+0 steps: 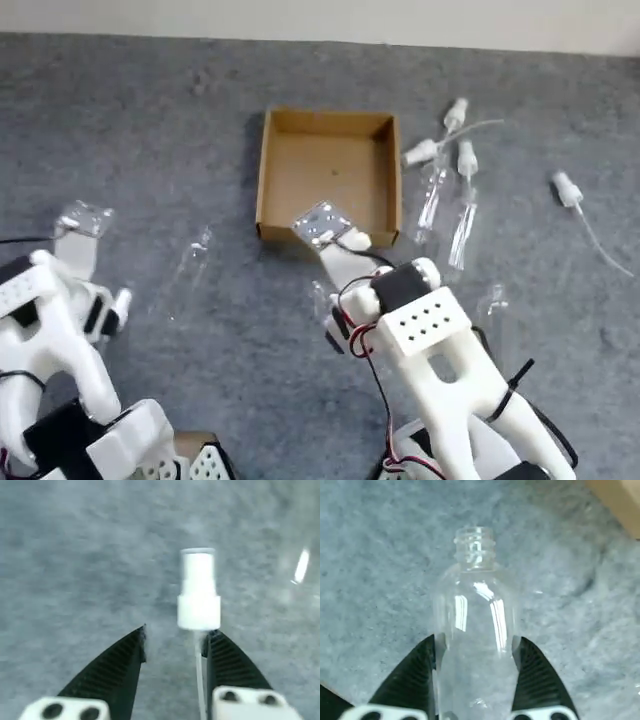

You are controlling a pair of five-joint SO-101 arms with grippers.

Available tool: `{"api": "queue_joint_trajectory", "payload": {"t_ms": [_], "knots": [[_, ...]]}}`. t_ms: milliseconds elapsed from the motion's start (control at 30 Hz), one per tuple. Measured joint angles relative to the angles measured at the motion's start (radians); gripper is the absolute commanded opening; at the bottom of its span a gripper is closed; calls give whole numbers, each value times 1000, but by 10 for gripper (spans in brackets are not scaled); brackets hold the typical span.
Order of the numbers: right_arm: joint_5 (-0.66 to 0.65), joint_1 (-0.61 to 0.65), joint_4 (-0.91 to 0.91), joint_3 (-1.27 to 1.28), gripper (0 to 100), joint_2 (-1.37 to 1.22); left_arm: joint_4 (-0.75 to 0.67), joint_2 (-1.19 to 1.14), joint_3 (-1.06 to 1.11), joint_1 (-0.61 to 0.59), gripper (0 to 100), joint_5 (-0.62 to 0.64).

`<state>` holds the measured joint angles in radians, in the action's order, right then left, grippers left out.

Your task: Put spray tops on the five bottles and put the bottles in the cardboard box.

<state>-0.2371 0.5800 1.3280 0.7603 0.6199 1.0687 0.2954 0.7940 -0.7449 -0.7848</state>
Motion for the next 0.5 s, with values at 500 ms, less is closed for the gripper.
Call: {"api": "queue_joint_trajectory", "payload": {"t_ms": [500], "knots": [[0,101,-55,0,3,0,-126,-11,-26,143,147,81]]}}
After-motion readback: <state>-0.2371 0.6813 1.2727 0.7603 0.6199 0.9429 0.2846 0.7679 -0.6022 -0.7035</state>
